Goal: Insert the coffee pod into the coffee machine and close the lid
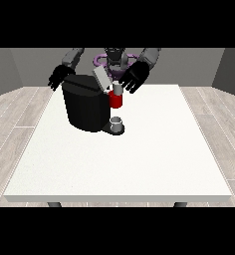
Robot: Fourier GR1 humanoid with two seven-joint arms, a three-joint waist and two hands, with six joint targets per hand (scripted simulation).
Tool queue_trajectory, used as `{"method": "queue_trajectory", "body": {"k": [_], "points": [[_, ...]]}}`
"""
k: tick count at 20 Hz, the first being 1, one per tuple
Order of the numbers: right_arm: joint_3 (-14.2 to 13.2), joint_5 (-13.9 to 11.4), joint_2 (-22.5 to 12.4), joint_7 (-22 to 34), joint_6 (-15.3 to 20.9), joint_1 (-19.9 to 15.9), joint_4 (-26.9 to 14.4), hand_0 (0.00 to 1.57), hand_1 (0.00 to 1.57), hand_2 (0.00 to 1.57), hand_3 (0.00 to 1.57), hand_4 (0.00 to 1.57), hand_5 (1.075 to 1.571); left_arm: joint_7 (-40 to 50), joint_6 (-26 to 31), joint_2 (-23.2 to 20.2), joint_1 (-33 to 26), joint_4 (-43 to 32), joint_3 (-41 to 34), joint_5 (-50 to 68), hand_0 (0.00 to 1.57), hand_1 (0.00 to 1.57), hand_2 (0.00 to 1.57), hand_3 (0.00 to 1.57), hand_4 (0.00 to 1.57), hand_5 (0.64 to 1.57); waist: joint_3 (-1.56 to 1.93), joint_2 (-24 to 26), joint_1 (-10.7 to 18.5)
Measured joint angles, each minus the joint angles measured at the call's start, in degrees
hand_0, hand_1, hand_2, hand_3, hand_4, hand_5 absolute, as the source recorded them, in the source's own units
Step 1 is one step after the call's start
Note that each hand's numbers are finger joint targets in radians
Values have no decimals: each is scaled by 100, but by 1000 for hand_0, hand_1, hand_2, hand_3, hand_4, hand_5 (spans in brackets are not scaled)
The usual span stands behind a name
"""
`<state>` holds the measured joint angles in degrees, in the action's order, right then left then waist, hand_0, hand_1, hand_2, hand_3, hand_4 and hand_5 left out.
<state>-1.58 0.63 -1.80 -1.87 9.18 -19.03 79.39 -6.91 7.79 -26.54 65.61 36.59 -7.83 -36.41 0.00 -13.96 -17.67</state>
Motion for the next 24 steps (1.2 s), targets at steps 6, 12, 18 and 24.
{"method": "queue_trajectory", "body": {"k": [6, 12, 18, 24], "points": [[-69, 52, -24, -44, -19, 25, -6, 0, 0, 0, 0, 538, 1571, -8, -26, 134, 57, -6, 58, -62, 1179, 1179, 1253, 1183, 493, 1571, 1, -32, 31], [-81, 112, -36, -94, -37, 132, 51, 0, 0, 0, 0, 442, 1571, -131, 108, 51, 74, -65, 40, -69, 1204, 1204, 1279, 1208, 521, 1571, 1, -18, 72], [-109, 125, -20, -140, -14, 132, 27, 0, 0, 0, 0, 443, 1571, -81, 0, 201, 35, -75, 82, -146, 1208, 1208, 1265, 1191, 493, 1571, 4, -25, 125], [-187, 188, -91, -264, -107, 108, -47, 0, 0, 0, 0, 403, 1571, 4, 83, 136, 142, -83, 37, -162, 1220, 1220, 1266, 1167, 481, 1571, 9, -120, 103]]}}
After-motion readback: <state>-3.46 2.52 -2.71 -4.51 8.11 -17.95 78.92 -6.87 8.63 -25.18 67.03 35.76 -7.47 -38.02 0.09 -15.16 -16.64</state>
